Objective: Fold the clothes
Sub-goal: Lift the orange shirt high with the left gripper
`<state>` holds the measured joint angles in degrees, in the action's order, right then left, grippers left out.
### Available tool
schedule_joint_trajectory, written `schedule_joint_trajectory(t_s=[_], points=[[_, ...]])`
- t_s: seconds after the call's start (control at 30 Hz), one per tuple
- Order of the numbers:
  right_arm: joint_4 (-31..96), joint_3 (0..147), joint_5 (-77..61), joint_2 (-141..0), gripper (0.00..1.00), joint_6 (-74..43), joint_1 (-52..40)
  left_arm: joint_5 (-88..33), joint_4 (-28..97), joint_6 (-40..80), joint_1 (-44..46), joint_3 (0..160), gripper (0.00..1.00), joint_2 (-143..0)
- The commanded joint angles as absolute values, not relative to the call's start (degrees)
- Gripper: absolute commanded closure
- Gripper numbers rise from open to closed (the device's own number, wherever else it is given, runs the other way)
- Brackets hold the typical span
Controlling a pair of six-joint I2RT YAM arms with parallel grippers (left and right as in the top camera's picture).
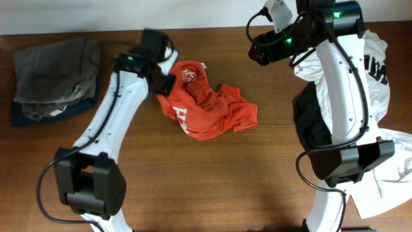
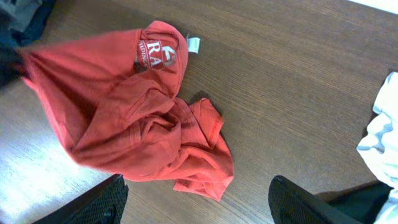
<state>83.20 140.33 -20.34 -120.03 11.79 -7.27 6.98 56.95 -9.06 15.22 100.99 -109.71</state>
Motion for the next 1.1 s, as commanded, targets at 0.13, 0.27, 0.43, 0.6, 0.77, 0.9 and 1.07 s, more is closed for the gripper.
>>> schedule_joint_trajectory(t_s=[0.13,0.27,0.43,0.6,0.77,0.9,1.07], points=[[84.2,139.8,-18.2,-120.3,0.22,11.8,-7.0,17.0,63.8,-8.2,15.4,119.6,0.99,-109.0],[84.6,139.8,-18.4,-120.3,0.22,11.8,-7.0,17.0,63.0,-8.2,15.4,124.6,0.99,-109.0],[85.6,139.8,-25.1,-120.3,0.21,18.0,-7.1,17.0,62.4,-8.2,15.4,133.3,0.99,-109.0],[85.7,139.8,-26.8,-120.3,0.18,21.1,-7.1,17.0,62.4,-8.2,15.9,137.8,0.99,-109.0],[85.3,139.8,-28.8,-120.3,0.17,21.2,-7.1,16.7,62.2,-8.2,16.9,146.1,0.99,-109.0],[85.1,139.8,-30.7,-120.3,0.17,22.3,-7.1,16.7,60.4,-8.3,19.7,154.3,0.99,-109.0],[85.1,139.8,-31.7,-120.3,0.17,22.3,-7.1,16.7,60.1,-9.4,23.3,159.6,0.99,-109.0]])
